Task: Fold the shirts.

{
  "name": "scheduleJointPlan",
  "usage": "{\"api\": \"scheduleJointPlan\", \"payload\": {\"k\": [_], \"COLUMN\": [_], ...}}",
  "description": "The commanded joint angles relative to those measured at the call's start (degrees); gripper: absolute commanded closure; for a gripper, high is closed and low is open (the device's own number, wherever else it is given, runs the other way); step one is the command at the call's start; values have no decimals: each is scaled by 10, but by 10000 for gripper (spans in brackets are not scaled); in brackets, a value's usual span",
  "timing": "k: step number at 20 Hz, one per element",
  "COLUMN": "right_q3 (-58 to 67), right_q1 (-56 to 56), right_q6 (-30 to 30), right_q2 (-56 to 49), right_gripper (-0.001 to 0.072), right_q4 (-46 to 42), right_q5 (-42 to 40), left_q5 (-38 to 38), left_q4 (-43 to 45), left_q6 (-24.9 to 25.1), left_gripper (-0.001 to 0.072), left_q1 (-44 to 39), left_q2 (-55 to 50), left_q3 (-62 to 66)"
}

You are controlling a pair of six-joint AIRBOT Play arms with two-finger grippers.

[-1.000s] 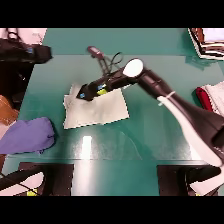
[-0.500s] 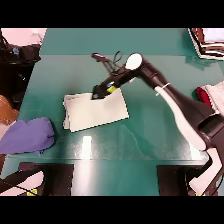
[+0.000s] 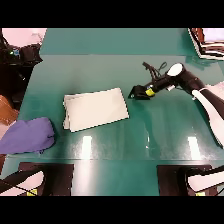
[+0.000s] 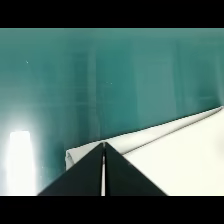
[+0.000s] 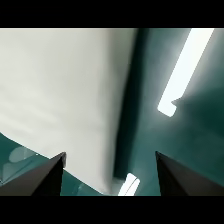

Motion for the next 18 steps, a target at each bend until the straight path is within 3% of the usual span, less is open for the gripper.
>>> {"api": "scheduleJointPlan", "payload": {"k": [1, 4, 7, 11, 18], "right_q3": [-56, -22, 47, 113, 133], "right_q1": [-5, 37, 80, 124, 36], "right_q6": [-15, -21, -21, -27, -34], "right_q2": [-5, -58, -121, -157, -84], "right_gripper": [89, 92, 146, 668, 694], "right_q4": [48, 85, 116, 120, 81], "right_q5": [-50, -42, -19, -24, -25], "left_q5": [16, 18, 13, -6, 5], "left_q4": [-23, -28, -28, -38, -38], "left_q6": [0, 0, 0, 6, 5], "left_gripper": [686, 686, 687, 687, 687], "left_q1": [0, 0, 0, 0, -101], "left_q2": [0, 0, 0, 0, 0], "left_q3": [0, 0, 0, 0, 0]}}
